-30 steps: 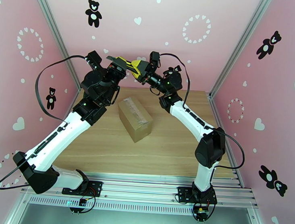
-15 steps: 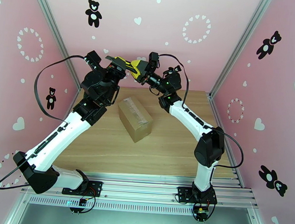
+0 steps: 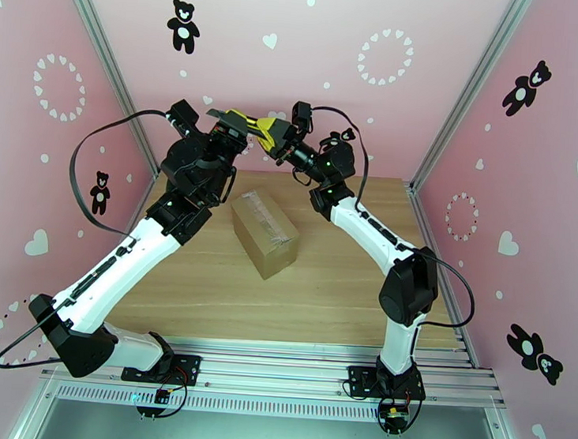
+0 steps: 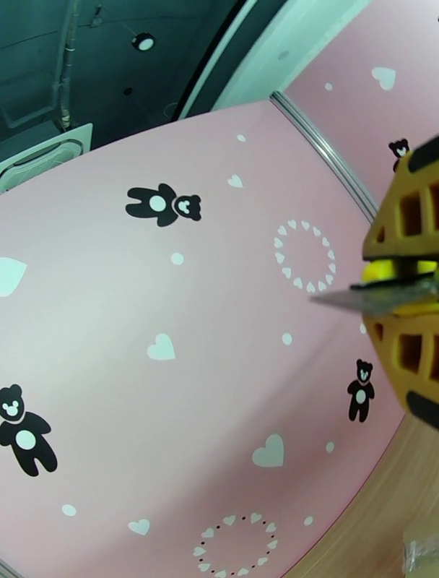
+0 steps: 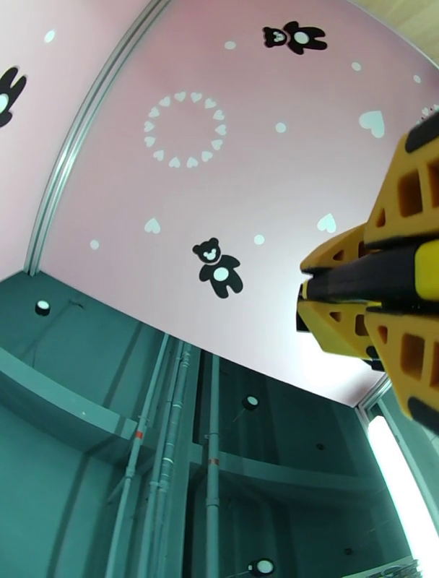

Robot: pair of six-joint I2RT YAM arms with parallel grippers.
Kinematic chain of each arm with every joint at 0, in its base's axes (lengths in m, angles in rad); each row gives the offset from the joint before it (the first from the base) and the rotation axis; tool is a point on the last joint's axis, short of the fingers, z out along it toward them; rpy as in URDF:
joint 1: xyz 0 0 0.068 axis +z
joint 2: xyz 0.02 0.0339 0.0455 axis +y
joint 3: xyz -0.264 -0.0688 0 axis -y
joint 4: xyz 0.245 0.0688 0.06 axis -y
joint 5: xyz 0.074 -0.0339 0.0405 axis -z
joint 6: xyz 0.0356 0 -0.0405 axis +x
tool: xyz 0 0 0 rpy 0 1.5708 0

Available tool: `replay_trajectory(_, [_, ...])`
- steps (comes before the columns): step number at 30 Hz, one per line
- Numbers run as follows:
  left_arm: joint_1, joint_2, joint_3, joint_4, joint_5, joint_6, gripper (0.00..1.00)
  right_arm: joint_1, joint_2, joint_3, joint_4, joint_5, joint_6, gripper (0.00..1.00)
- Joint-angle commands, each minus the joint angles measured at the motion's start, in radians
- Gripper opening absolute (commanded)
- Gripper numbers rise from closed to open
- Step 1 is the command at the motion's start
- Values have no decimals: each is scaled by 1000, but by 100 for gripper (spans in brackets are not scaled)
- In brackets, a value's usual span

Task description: Unpack the express box

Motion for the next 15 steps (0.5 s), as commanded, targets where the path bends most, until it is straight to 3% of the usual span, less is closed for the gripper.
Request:
replay_trajectory(1, [-4, -13, -34, -22, -32, 59, 0, 6, 15, 28, 14, 0, -20, 7])
replay_trajectory(3, [-4, -23, -43, -40, -37, 54, 0, 6, 15, 28, 9, 0, -21, 0])
replay_trajectory(6, [-3, -38, -53, -88, -46, 38, 0, 6, 13, 25, -9, -1, -31, 0])
replay_trajectory(7, [-4, -42, -53, -106, -42, 39, 5, 6, 11, 22, -19, -1, -41, 0])
replay_trajectory(9, [-3, -54, -53, -153, -41, 18, 26, 7, 6, 19, -41, 0, -59, 0])
replay_trajectory(12, [-3, -78, -68, -191, -5, 1, 44, 7, -4, 14, -90, 2, -103, 0])
replay_trajectory(15, [-3, -110, -78, -267, 17, -35, 50, 6, -28, -6, -152, 12, -160, 0])
